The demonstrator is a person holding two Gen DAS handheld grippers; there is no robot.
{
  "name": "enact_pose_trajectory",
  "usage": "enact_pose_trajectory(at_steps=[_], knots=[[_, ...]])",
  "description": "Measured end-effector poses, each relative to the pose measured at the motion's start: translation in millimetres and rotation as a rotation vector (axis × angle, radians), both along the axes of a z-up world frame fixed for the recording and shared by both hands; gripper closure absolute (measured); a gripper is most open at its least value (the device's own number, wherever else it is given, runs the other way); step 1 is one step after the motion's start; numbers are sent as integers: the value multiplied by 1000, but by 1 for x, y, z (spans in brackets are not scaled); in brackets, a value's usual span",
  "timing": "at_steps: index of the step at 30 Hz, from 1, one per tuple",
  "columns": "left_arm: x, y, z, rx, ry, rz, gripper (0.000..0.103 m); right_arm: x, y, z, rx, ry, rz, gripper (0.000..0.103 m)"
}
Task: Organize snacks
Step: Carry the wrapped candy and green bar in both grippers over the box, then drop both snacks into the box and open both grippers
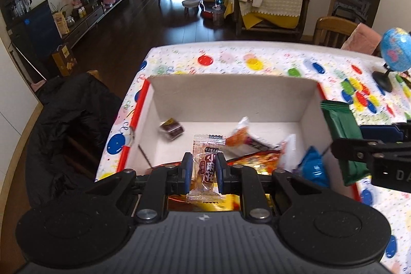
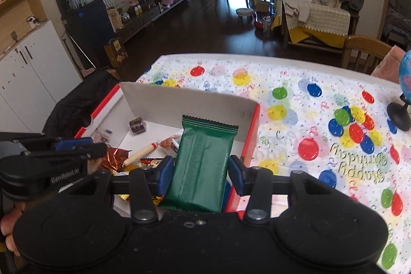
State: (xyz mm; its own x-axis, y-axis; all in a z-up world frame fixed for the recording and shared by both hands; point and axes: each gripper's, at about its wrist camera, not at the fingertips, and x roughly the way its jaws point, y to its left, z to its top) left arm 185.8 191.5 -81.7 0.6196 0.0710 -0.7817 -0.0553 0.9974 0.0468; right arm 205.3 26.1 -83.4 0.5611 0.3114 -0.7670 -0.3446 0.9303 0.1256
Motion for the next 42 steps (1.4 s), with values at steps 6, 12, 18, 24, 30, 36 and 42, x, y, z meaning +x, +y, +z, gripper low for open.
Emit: enact_pose_trajectory(at_steps=[6, 12, 18, 24, 30, 36, 42], knots=[[13, 19, -24, -3, 51, -13, 85, 7, 10, -25, -10, 56, -36, 58], [20, 22, -43, -3, 91, -42, 85, 8, 23, -41, -36, 89, -46, 58], [21, 20, -52, -3, 110, -61, 85, 8, 30, -53, -49, 116, -58, 58], [17, 18, -55, -5, 115, -77, 85, 2, 32, -57, -39, 119, -66, 57], [9, 21, -52, -25, 124, -74, 80, -8, 30, -52, -13, 101, -80, 49], [-4, 24, -37, -54, 105, -76, 55, -22, 25, -36, 28, 35, -96, 39], [-21, 30, -15, -96, 55, -65, 35, -41, 19, -14, 80, -39, -103, 29]])
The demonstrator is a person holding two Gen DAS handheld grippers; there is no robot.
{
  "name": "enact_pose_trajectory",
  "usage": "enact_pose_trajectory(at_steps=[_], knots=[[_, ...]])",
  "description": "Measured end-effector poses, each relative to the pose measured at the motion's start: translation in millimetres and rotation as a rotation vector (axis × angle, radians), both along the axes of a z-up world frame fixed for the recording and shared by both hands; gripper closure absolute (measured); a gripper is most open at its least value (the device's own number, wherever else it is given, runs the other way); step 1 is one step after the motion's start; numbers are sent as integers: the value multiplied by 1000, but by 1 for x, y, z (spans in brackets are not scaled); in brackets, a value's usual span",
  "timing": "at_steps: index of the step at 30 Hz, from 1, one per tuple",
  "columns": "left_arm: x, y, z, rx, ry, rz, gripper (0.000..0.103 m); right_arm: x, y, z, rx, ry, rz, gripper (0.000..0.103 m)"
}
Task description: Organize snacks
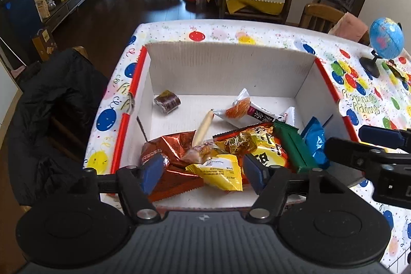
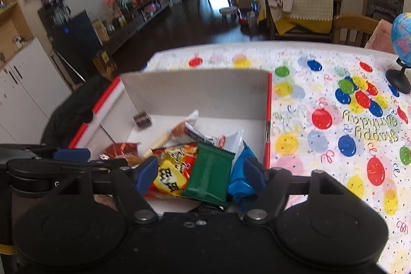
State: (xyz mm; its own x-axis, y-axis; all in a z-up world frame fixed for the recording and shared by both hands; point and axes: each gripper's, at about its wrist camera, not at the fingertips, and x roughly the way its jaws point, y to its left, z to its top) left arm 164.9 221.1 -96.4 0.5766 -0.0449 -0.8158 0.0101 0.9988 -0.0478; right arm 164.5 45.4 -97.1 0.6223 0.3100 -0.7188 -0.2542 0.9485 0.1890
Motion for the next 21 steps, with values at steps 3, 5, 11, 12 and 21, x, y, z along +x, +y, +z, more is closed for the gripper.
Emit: enact_pose_trajectory(at_steps=[3, 5, 11, 12, 21], knots=[[-10, -1, 12, -4, -33, -1, 28, -11, -2, 12, 24, -39, 3, 20], [-18, 0, 21, -11, -57, 1, 25, -19, -3, 19, 34, -62, 6, 19], [-39, 0, 43, -28, -111, -2, 18, -39, -9, 37, 68, -122, 1, 6], [-41, 0, 46, -31, -120, -2, 17, -42, -10, 40, 71, -131, -1, 2], [-73, -6, 67, -38, -162, 2, 10, -70, -18, 54, 95, -181, -19, 0]])
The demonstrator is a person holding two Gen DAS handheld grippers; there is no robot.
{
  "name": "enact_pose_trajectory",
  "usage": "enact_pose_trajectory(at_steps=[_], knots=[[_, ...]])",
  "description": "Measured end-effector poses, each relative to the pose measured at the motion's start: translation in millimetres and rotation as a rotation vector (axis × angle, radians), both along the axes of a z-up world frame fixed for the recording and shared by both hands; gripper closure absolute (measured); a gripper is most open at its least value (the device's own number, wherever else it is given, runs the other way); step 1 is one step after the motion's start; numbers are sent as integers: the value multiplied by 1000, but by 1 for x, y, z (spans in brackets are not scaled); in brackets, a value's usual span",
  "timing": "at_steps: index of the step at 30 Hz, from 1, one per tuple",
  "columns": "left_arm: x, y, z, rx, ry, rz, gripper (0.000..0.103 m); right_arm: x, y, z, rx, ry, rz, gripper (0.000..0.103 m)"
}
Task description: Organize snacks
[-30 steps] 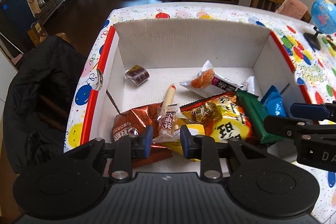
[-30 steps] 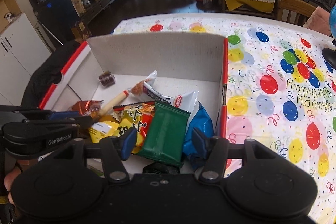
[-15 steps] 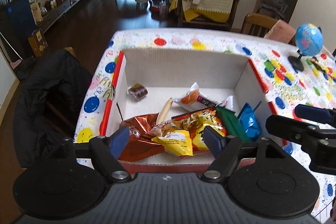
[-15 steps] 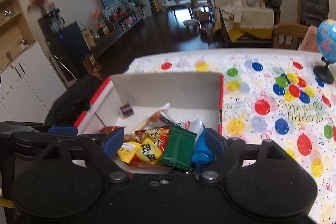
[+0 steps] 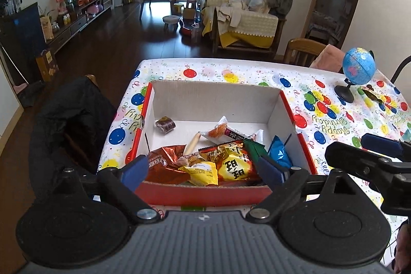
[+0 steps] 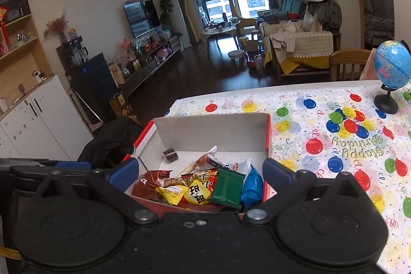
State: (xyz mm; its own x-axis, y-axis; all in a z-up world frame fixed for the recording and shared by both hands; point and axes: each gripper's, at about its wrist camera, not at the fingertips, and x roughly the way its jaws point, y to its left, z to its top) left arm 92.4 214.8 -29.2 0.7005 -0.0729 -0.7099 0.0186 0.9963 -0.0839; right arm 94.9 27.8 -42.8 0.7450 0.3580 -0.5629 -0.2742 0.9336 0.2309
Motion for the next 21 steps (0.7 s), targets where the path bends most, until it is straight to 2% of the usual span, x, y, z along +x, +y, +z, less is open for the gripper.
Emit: enact_pose_trajectory(at_steps=[9, 21], knots=[[-21, -3, 13, 19, -51, 26, 10, -19, -4, 2, 14, -17, -16, 0], [-29, -6, 15, 18, -60, 36, 10, -29, -8, 1, 22, -30, -56, 0]])
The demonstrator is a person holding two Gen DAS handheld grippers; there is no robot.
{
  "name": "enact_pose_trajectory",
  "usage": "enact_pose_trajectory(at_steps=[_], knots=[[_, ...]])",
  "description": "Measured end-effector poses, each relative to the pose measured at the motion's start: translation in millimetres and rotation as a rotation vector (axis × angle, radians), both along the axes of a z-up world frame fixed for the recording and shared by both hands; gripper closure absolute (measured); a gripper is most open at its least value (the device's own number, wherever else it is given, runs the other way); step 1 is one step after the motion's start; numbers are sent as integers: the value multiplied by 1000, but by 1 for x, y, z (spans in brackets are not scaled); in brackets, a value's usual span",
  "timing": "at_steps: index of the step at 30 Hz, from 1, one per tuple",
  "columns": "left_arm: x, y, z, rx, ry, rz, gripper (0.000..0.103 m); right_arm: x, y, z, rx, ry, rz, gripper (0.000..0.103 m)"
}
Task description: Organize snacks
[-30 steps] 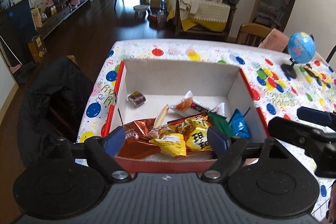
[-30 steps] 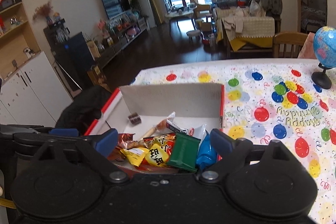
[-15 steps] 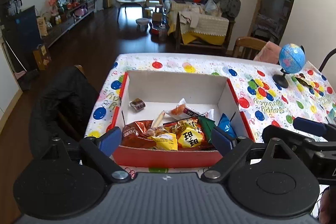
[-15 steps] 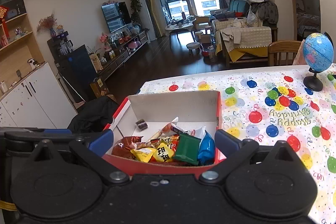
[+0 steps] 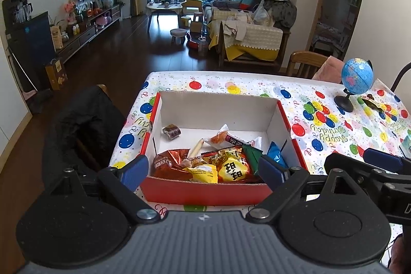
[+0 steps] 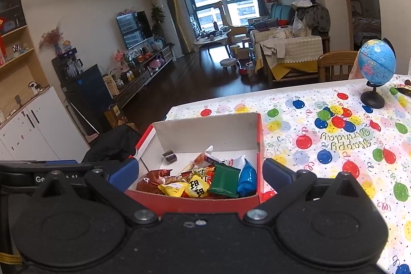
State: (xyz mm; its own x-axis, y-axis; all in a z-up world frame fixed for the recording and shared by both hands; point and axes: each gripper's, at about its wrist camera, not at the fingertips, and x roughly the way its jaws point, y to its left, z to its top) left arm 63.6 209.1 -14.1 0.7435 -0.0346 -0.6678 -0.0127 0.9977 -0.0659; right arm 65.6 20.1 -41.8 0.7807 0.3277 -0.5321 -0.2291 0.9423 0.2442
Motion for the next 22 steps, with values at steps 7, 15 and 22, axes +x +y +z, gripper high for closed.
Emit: enact_pose_trajectory(at_steps=[7, 15, 22], knots=[[1, -3, -3, -9, 22, -6, 10, 0, 1, -1, -8, -5, 0, 0], [4, -4, -6, -17, 34, -6, 10, 3, -1, -3, -2, 13, -16, 0], [6, -4, -8, -20, 40, 4, 10, 5, -3, -6, 2, 26, -21, 0]])
